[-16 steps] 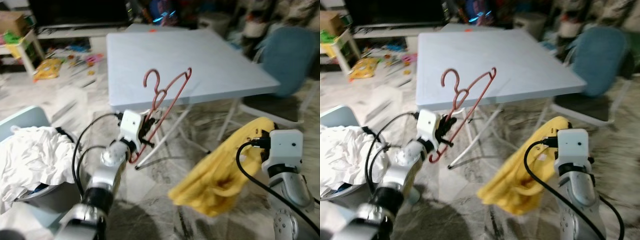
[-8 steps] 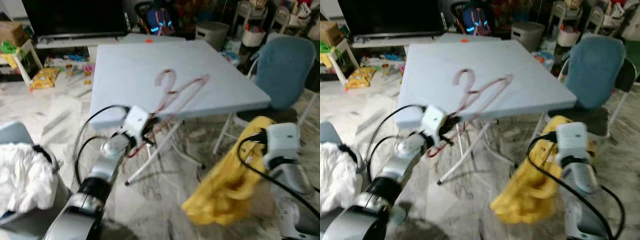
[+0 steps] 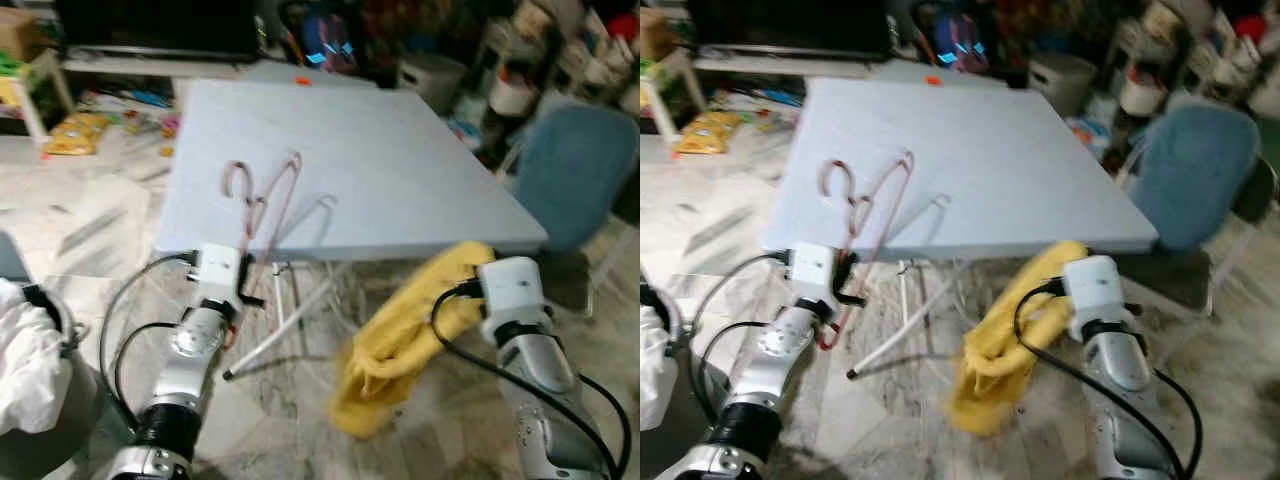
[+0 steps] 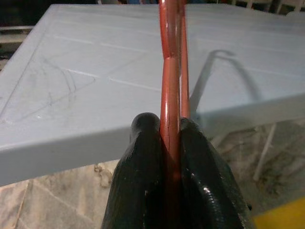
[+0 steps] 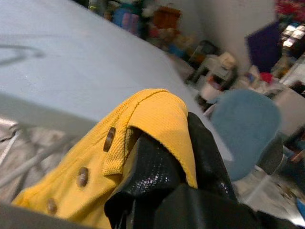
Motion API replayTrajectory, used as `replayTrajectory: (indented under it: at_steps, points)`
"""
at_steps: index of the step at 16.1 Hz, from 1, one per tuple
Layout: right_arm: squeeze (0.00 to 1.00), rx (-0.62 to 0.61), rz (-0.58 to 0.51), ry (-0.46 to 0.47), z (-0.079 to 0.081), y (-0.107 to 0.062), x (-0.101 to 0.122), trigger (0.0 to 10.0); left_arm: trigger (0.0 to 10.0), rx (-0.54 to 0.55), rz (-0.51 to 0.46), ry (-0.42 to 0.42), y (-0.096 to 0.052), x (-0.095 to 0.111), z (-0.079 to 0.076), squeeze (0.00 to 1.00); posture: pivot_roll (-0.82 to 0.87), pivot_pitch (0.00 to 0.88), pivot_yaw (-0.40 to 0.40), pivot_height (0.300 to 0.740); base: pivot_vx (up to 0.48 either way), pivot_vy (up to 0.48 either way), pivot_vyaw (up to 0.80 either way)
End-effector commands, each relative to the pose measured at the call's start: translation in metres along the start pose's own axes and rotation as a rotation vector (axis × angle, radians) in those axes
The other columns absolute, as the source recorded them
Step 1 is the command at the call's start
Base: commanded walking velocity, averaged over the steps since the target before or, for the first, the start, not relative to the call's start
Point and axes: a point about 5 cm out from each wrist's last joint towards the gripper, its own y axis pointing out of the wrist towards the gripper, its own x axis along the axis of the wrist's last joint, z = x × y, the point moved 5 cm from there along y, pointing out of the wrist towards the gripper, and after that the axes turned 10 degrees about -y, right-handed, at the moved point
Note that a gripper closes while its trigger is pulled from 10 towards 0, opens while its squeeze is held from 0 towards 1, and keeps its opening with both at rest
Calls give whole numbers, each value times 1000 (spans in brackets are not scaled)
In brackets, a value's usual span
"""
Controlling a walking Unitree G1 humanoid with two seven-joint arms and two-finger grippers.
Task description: Hang hanger
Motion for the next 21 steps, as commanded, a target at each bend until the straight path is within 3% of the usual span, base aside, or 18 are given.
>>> replayTrajectory:
  at_steps: [1,4,9,13,16,21]
  points:
    - [0,5,-86,14,6,7,21,10000,10000,23,4,18,0,3,7,0,259,0,-135,740,304,0,0]
    - [0,28,-117,8,13,10,27,10000,10000,20,0,10,4,8,1,0,237,0,-125,740,321,0,0]
    - [0,-6,-114,26,15,8,23,10000,10000,2,54,-39,4,-5,-12,0,200,0,-108,740,342,0,0]
    - [0,-35,-108,44,15,12,19,10000,10000,1,64,-47,6,-3,-11,0,183,0,-70,740,364,0,0]
    - [0,-13,-124,23,17,15,23,10000,10000,0,54,-50,9,1,-13,0,179,0,-64,740,426,0,0]
    - [0,22,-197,7,22,21,41,10000,10000,-9,78,-65,4,-9,-19,0,166,0,-68,740,436,0,223]
